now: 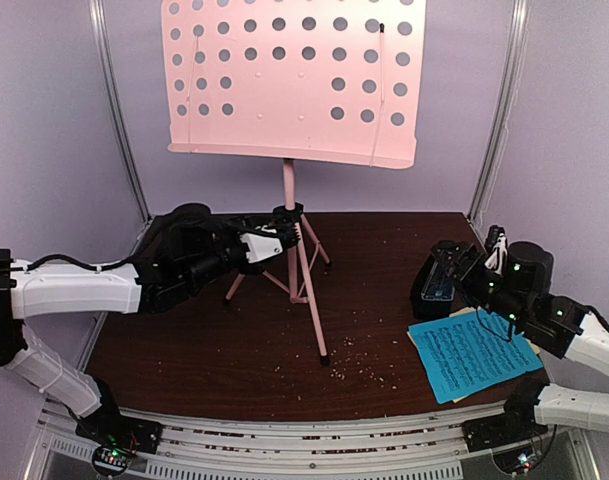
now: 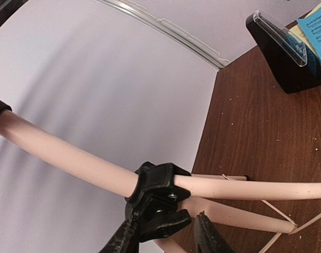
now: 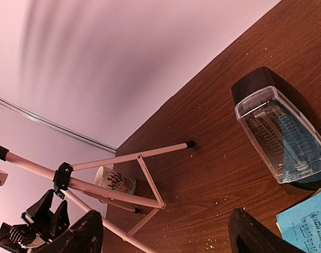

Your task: Pack up the instrument practice props

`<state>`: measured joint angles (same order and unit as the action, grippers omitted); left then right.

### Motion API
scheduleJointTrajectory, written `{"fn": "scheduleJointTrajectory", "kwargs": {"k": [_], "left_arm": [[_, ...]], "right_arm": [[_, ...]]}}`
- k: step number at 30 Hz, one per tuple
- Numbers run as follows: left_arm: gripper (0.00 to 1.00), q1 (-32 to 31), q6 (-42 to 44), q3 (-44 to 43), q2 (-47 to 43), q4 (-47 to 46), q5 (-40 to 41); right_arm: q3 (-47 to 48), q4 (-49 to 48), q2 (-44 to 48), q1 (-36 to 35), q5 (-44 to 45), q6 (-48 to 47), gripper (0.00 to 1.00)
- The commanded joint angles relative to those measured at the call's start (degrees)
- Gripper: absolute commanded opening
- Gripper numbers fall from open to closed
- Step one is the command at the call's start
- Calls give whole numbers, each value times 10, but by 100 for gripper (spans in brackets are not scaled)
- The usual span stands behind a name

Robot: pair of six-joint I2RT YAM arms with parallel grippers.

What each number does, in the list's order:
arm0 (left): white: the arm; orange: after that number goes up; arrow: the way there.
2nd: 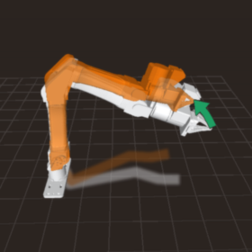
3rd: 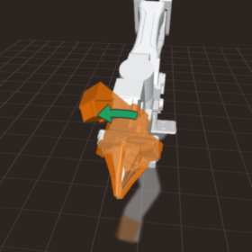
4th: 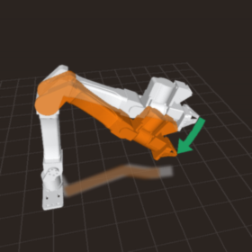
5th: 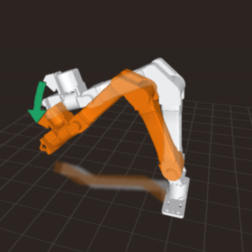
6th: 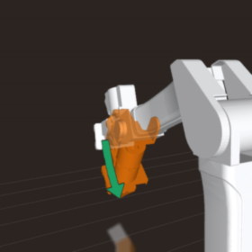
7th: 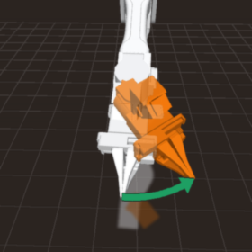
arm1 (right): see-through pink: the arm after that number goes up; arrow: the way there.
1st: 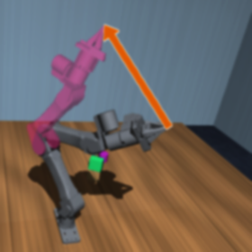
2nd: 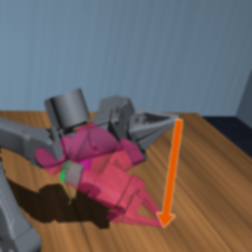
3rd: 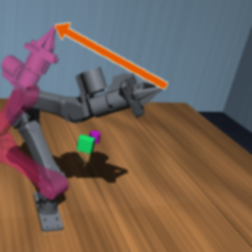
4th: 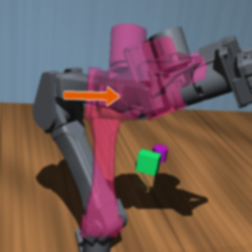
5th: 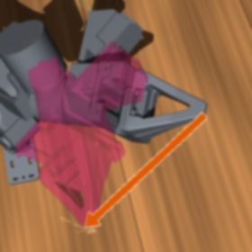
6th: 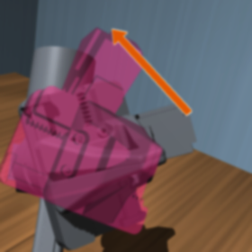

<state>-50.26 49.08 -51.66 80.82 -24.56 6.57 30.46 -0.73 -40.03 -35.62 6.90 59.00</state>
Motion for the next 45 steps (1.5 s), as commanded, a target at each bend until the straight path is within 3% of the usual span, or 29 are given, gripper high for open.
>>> {"fn": "scheduleJointTrajectory", "kwargs": {"k": [1,10,15,34,39,45], "left_arm": [[36,-1,0,-19,8,-51,26],[22,-1,-32,-19,15,-52,24],[20,-1,-75,-13,8,-53,15],[13,10,-430,10,-10,-55,-46],[15,11,-480,14,-23,-53,-51],[40,11,-431,40,-65,-82,-29]], "right_arm": [[-8,-4,16,-1,0,6,83],[-15,6,33,-1,7,9,83],[-20,4,37,-2,6,15,83],[-35,-13,35,-2,1,27,83],[-38,-17,34,-2,0,29,82],[-43,-19,38,-2,-1,30,83]]}}
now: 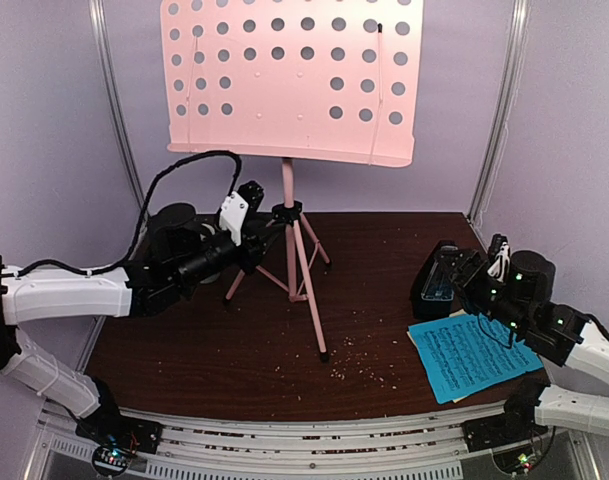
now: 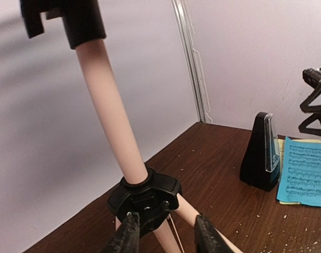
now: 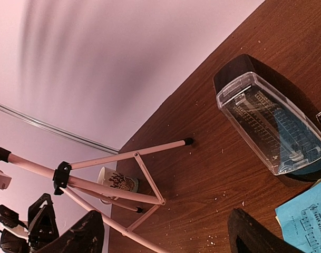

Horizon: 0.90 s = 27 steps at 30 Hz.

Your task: Pack up the instrument practice props

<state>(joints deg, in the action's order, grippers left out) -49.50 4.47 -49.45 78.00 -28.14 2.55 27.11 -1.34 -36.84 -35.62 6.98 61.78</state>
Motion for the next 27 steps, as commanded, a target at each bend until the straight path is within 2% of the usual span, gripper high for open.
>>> {"fn": "scheduleJointTrajectory", "kwargs": {"k": [1,5,10,17,24,27], "left_arm": [[44,3,29,23,-44,-51,16],[52,4,90,25,-49,-39,36],[53,4,116,-23,-15,29,44],[53,4,119,-43,22,23,13],[38,4,108,-60,44,28,35],[27,4,102,-60,44,29,35]], "right_arm": [[-11,-14,7,-2,-1,3,83],[-17,-18,10,-2,0,7,83],[-22,-28,6,-2,-1,11,82],[-22,-36,1,-2,0,14,82],[-23,-36,2,-2,3,16,83],[-25,-36,4,-2,5,18,83]]}}
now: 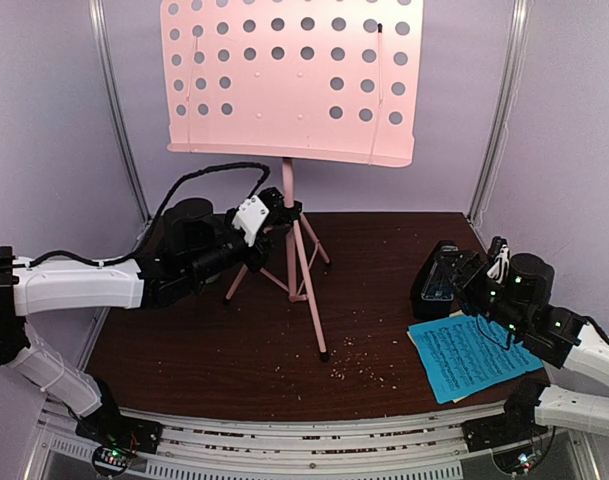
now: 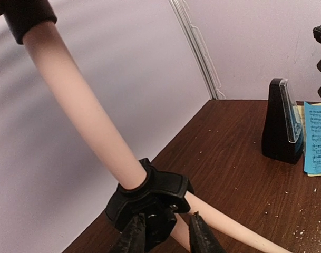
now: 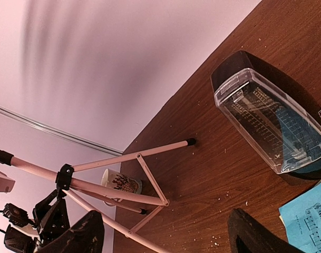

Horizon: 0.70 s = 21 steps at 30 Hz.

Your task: Pack up the instrument practice props

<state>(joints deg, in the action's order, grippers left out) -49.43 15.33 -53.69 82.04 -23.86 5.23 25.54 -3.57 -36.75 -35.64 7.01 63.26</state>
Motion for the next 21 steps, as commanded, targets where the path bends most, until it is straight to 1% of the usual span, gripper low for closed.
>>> {"fn": "scheduleJointTrajectory", "kwargs": {"k": [1,6,10,13,16,21], "left_arm": [[24,3,-12,-18,3,-10,5],[17,3,-57,-11,-1,-2,5],[12,3,-132,2,-7,-7,-21],[8,3,-204,12,-9,-13,-45],[2,3,-300,28,-15,-23,-51],[0,4,-450,48,-17,-48,-86]], "right_arm": [[-10,-15,3,-2,5,4,82],[-11,-18,-2,-2,4,3,83],[-12,-22,-5,-3,3,5,83],[-13,-23,-6,-3,2,6,82],[-13,-22,-4,-3,2,6,82],[-15,-22,-3,-4,3,6,82]]}}
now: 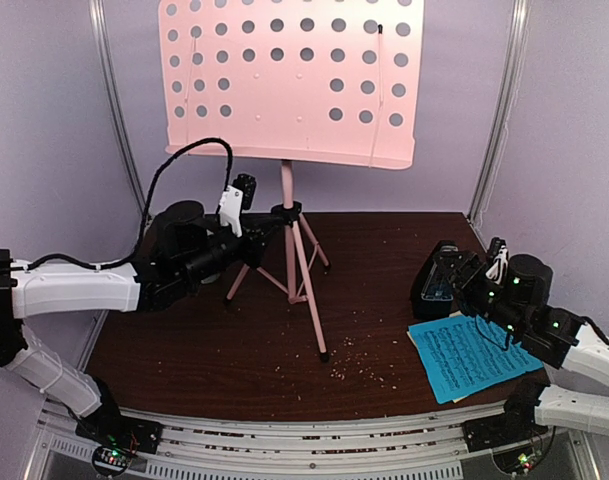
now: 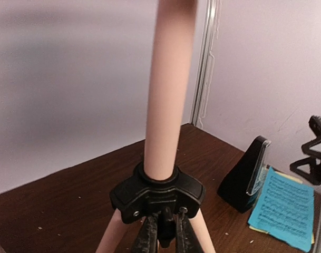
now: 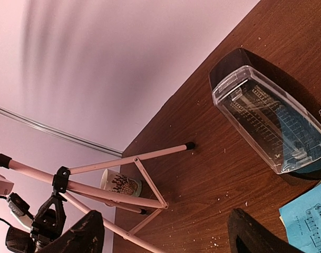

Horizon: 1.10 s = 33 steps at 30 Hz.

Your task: Pack up the instrument practice props

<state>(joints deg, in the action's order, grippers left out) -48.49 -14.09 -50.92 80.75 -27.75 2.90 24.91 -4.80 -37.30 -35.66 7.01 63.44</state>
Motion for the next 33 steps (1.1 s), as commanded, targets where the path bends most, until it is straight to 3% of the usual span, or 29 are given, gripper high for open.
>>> {"fn": "scheduleJointTrajectory", "kwargs": {"k": [1,10,18,28,33], "left_arm": [[0,-6,-182,21,-4,-9,-69],[0,-2,-381,61,-5,-68,-97],[0,1,-476,90,-3,-123,-115],[8,13,-471,80,-6,-122,-123],[24,19,-456,70,-9,-108,-128]], "right_arm": [[-8,-10,1,-4,3,5,82],[-10,-15,-1,-8,4,6,82],[-11,-15,0,-10,5,7,82],[-7,-18,0,-14,3,-2,82],[1,-40,-7,-20,-17,-32,83]]}}
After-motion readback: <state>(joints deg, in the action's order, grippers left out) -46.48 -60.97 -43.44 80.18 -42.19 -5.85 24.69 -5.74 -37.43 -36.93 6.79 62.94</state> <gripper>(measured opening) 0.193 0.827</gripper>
